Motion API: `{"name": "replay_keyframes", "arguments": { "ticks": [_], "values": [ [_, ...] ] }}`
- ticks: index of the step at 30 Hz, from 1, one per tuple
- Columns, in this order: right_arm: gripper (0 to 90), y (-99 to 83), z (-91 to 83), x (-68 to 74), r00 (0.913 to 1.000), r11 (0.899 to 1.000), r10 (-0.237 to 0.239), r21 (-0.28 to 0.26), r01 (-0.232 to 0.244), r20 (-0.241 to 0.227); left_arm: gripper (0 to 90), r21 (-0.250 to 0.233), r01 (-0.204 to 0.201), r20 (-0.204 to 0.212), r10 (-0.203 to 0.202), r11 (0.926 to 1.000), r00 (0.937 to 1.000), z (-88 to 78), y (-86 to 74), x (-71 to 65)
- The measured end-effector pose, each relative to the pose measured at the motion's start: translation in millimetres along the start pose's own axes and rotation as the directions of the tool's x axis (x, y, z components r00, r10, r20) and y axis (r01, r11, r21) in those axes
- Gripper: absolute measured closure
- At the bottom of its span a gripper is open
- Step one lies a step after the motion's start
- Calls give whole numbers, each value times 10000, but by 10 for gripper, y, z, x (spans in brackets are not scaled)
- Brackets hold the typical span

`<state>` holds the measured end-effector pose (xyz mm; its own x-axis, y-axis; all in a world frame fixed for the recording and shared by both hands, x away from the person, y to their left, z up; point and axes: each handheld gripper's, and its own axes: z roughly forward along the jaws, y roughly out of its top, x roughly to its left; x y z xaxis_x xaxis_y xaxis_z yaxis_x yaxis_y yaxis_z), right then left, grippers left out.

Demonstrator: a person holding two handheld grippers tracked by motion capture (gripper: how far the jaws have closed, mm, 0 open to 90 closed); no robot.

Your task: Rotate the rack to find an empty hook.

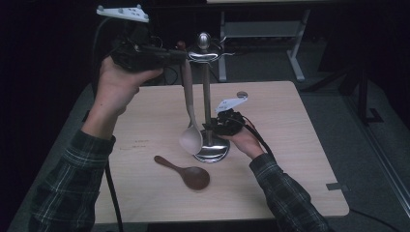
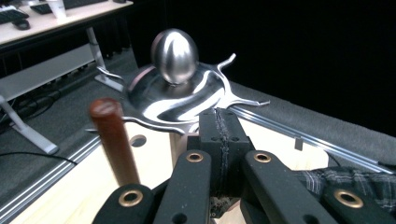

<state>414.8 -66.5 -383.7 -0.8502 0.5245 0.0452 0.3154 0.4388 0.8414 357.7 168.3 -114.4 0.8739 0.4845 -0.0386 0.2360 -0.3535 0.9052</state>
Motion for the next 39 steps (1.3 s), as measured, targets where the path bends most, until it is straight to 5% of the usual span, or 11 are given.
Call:
{"name": "replay_keyframes", "arguments": {
  "ticks": [6,39],
  "values": [
    [716,0,0,1,10000,10000,-4,1,4,1,900,186,39,-20,-39,9998,10000,128,-73,-8],
    [717,3,4,25,10000,10000,-32,10,31,89,900,-59,221,-1092,-226,9997,9938,42,-129,303]
  ]
}}
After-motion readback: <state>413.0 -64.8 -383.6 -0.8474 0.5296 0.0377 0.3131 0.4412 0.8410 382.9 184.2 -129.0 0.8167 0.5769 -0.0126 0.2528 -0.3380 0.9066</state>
